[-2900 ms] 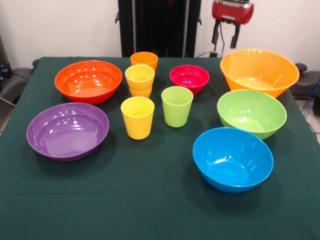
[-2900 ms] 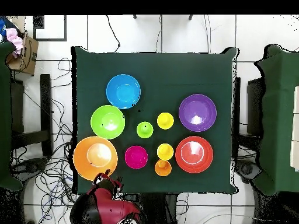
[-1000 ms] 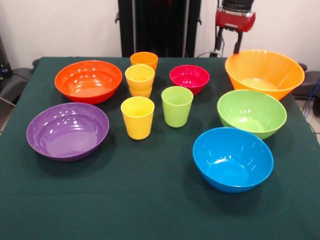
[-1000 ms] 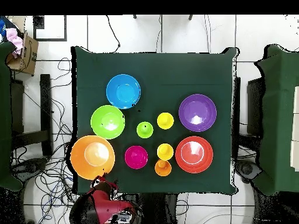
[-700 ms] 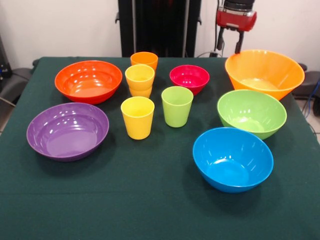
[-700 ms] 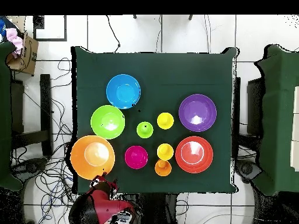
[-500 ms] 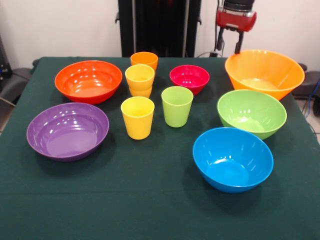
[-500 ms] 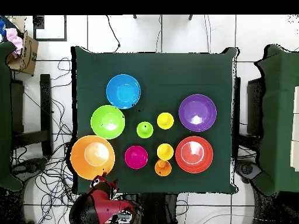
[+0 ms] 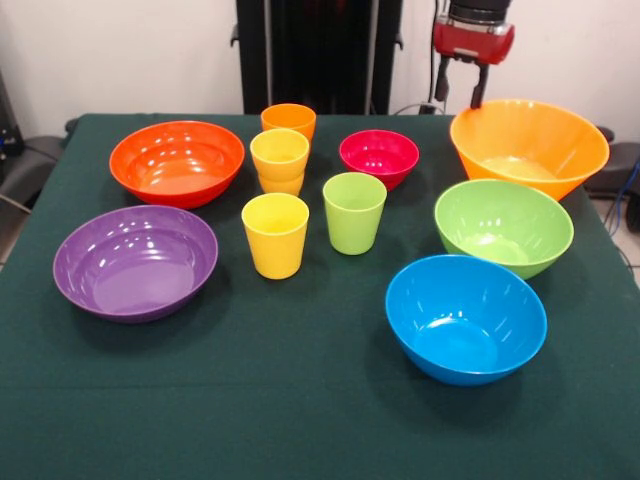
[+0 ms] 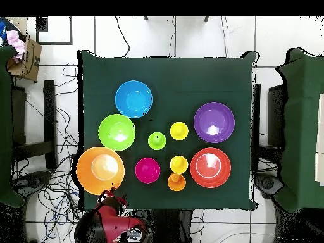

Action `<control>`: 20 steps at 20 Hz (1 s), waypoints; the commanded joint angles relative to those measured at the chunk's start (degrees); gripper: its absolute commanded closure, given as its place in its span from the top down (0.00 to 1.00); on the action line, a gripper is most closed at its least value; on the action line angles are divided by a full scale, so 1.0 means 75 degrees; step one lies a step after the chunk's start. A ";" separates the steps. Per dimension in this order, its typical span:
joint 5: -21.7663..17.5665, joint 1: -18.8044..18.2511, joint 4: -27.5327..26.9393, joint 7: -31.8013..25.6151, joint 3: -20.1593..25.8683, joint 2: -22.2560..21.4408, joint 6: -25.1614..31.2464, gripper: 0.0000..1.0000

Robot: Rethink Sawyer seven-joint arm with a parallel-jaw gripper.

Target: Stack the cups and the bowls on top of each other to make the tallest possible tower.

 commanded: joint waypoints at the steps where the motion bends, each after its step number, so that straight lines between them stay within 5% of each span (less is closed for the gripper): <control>1: 0.0590 0.0049 -0.0752 0.1798 0.0787 0.0254 0.0060 1.00; 9: 0.0791 0.0121 -0.0865 0.1843 0.0904 0.0200 0.0090 1.00; 20: 0.0700 0.0100 -0.1472 0.1622 0.0851 0.1105 -0.0448 1.00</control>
